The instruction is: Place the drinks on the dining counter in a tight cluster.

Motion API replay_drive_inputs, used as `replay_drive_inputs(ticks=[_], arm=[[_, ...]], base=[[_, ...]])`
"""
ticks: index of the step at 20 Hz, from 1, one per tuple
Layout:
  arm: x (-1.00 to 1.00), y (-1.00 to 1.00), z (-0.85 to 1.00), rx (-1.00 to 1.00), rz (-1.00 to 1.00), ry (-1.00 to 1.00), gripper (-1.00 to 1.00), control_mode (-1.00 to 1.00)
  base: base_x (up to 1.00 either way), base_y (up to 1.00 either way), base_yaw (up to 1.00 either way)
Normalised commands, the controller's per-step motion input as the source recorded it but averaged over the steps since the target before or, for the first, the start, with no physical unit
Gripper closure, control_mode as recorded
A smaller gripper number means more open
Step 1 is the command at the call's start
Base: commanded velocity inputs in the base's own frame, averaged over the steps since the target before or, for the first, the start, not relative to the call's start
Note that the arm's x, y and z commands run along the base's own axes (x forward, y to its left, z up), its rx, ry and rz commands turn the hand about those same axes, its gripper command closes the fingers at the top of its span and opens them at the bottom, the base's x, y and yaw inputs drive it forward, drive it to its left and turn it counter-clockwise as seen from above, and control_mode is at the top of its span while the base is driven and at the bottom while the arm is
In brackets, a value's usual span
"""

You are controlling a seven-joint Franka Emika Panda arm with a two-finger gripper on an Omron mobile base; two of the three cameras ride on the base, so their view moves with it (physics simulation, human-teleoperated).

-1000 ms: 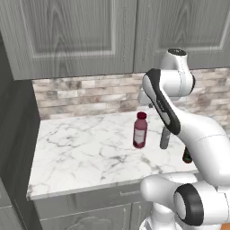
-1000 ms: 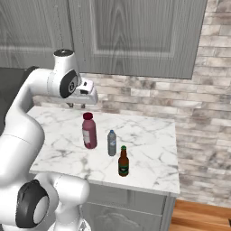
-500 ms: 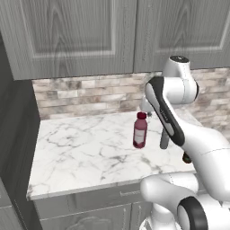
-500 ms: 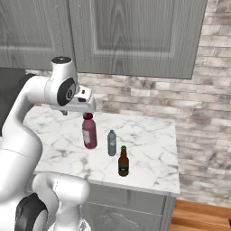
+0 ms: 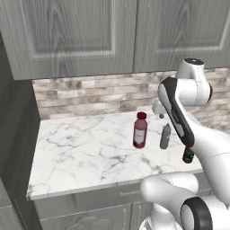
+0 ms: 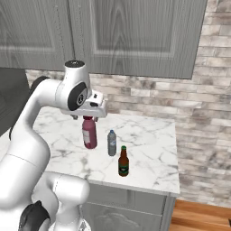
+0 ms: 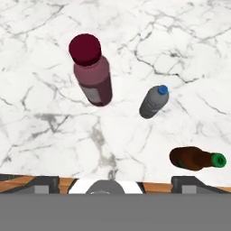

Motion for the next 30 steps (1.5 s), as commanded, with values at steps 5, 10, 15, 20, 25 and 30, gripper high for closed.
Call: replay_drive_inputs(ticks=[5, 10, 15, 20, 25, 30], arm=[[-0.41, -0.92, 0.01, 0.00, 0.00, 0.00, -1.00, -1.00], [-0.48, -0.96, 0.00, 0.00, 0.00, -0.03, -1.00, -1.00], [-0.17, -0.47, -0.12, 0.00, 0.07, -0.23, -1.00, -1.00], [0.00, -0.08, -0.36, 0.00, 0.19, -0.49, -1.00, -1.00], [0.01, -0.01, -0.23, 0.02, 0.22, -0.48, -1.00, -1.00], [0.17, -0.36, -0.01, 0.02, 0.24, -0.16, -1.00, -1.00]], base=[[0.00, 0.00, 0.00], [0.00, 0.00, 0.00], [0.00, 0.00, 0.00], [0.00, 0.00, 0.00], [0.00, 0.00, 0.00], [0.00, 0.00, 0.00]])
